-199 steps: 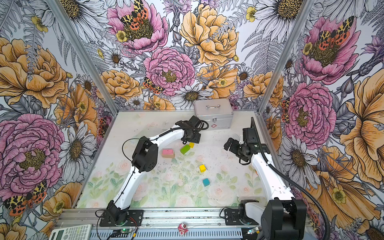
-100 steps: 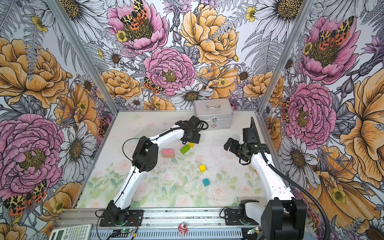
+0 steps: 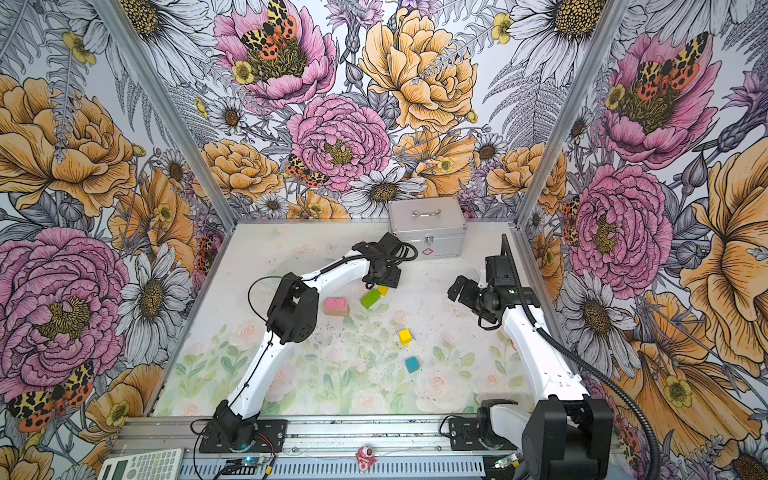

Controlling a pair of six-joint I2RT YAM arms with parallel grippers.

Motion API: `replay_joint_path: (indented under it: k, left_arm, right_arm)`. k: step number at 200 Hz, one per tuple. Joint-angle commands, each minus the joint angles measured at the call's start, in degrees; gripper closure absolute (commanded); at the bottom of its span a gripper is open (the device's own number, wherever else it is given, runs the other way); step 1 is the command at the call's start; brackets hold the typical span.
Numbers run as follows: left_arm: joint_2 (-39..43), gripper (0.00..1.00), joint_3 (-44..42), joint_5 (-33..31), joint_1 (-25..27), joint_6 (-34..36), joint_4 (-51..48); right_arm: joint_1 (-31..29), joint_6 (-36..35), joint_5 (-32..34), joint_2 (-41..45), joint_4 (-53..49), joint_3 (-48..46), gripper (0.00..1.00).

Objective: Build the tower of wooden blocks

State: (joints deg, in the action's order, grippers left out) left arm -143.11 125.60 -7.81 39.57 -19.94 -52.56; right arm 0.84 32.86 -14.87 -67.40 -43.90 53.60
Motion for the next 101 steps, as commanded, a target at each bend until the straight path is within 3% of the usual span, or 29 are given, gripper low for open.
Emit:
replay_joint_path:
  k: [1, 35, 68, 101]
  left_arm:
    - [-1.6, 0.24, 1.9, 1.1, -0.3, 0.7, -0.4]
    - [-2.1, 0.24, 2.9, 1.3, -0.4, 0.8, -0.9]
    - [-2.0, 0.38, 2.7, 1.2, -0.4, 0.8, -1.4]
    - [-1.1, 0.39, 2.1, 0.8, -0.3, 0.8, -1.4]
  right_arm:
    - [0.4, -1.4, -0.2, 1.1, 0.5, 0.4, 0.0]
    - [0.4, -1.4, 0.0, 1.1, 0.4, 0.4, 0.0]
    - [0.4, -1.5, 0.1, 0.9, 0.3, 0.5, 0.0]
    - [0.4, -1.5, -0.1, 0.8, 0.3, 0.5, 0.0]
